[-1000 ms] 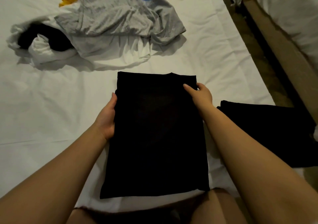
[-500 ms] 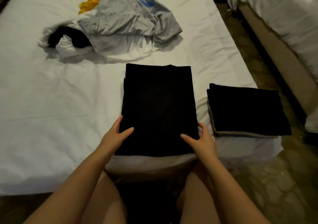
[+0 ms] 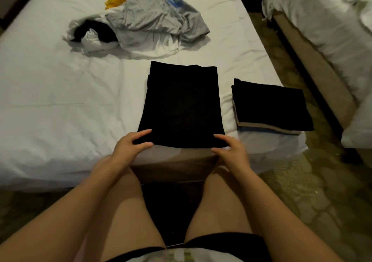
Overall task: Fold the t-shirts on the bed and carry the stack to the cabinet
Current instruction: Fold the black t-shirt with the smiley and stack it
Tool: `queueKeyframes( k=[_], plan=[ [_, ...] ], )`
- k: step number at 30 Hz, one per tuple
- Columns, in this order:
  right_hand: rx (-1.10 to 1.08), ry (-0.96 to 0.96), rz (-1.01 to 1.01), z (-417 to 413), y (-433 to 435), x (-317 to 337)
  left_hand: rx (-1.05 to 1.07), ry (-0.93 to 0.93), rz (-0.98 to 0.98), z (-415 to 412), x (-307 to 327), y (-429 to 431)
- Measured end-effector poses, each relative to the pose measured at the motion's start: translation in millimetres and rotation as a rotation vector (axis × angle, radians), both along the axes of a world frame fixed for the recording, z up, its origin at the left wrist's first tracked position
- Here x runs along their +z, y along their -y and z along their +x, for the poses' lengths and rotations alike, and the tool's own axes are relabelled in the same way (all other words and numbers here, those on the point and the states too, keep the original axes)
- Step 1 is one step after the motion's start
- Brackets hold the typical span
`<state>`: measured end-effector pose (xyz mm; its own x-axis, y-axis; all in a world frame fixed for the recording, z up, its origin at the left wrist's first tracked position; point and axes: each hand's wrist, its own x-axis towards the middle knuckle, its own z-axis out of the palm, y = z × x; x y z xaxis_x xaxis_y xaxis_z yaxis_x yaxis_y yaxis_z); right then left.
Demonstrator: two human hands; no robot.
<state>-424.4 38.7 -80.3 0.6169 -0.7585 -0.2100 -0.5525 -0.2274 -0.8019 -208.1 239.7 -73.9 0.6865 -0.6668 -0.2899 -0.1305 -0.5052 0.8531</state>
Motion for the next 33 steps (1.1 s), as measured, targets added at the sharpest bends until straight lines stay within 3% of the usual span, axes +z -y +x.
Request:
queueKeyframes(
  k=[5,8,13,19,22,25,29,33],
  plan=[
    [0.068,-0.139,-0.325,-10.5,-2.5,3.2,-0.025,0.204,0.131,-11.5,5.0,-5.9],
    [0.036,-0.183,-0.459,-25.6,-6.7,6.5,0.095,0.351,0.14,-25.3,5.8,-16.6],
    [0.033,0.02,-0.382,-49.1,-16.1,11.9,0.235,0.283,-0.102,-43.1,17.0,-36.7],
    [-0.022,0.316,0.041,-63.1,-33.2,28.7,0.148,0.25,-0.265,-57.4,32.5,-54.0],
    [-0.064,0.372,-0.005,-58.4,-39.0,34.2,0.1,0.273,-0.225,-59.4,31.8,-51.1],
    [-0.118,0.424,-0.092,-40.9,-36.2,35.6,0.19,0.379,-0.222,-56.8,35.4,-33.3],
    [-0.179,0.384,-0.248,-3.7,-14.1,30.6,0.302,0.447,-0.167,-38.7,36.6,1.7],
    [-0.237,0.273,-0.251,38.2,23.2,24.5,0.328,0.442,-0.142,-2.5,26.7,43.7]
  ],
)
